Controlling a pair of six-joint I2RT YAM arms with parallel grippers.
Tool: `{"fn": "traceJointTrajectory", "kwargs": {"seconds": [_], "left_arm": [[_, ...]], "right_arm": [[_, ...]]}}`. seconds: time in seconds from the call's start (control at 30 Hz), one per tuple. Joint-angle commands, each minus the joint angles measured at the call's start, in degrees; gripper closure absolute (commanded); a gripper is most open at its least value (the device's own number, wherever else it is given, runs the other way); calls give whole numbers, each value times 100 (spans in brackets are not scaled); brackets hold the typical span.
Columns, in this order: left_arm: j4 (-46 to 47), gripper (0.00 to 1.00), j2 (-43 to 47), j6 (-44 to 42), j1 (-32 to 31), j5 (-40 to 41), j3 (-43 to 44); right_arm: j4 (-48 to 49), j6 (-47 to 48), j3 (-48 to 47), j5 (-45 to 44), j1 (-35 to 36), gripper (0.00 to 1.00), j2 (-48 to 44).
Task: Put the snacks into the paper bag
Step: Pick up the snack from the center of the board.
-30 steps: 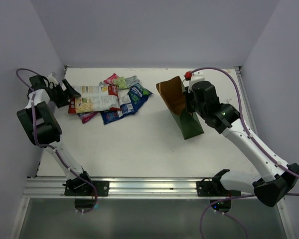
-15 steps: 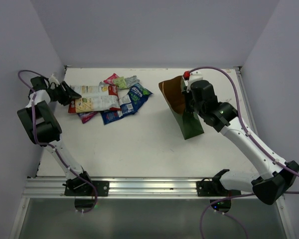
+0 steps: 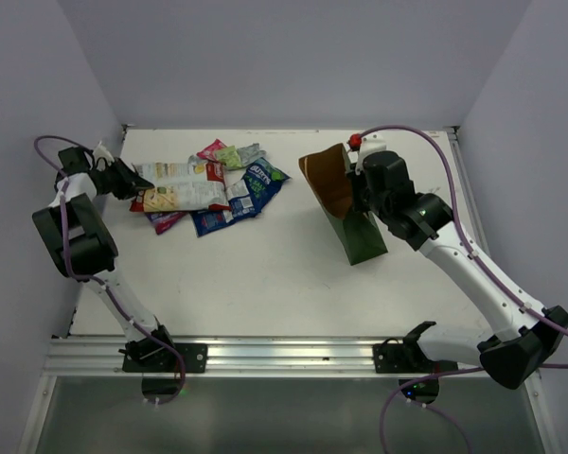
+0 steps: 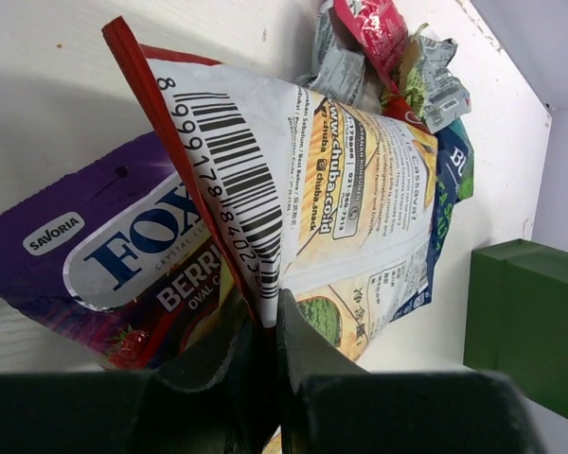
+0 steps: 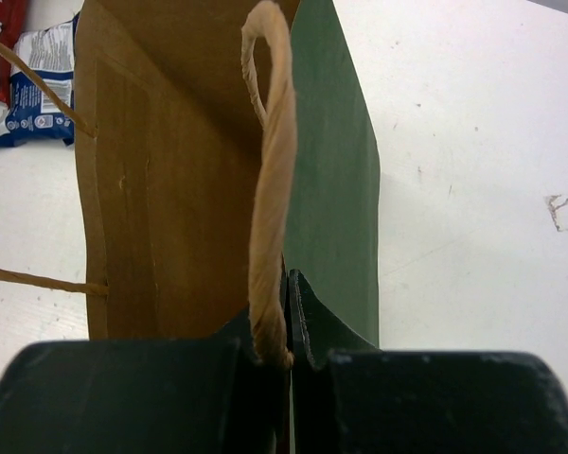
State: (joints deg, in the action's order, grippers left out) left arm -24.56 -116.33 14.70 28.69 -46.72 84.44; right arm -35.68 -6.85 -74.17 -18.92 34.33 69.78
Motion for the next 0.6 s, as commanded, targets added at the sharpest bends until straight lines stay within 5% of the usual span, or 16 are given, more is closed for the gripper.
{"fn": "traceJointTrajectory", "kwargs": {"seconds": [0.0, 0.17, 0.57], "left_arm": [[83, 88, 611, 147, -74, -180, -42], [-14, 100, 972, 340, -188, -214, -138], [126, 100, 2236, 1139, -478, -583, -542]], "right_arm": [[-123, 88, -247, -200, -14, 100, -17], [-167, 70, -273, -629, -5, 100, -8], [-71, 237, -405, -1641, -14, 100, -8]]}}
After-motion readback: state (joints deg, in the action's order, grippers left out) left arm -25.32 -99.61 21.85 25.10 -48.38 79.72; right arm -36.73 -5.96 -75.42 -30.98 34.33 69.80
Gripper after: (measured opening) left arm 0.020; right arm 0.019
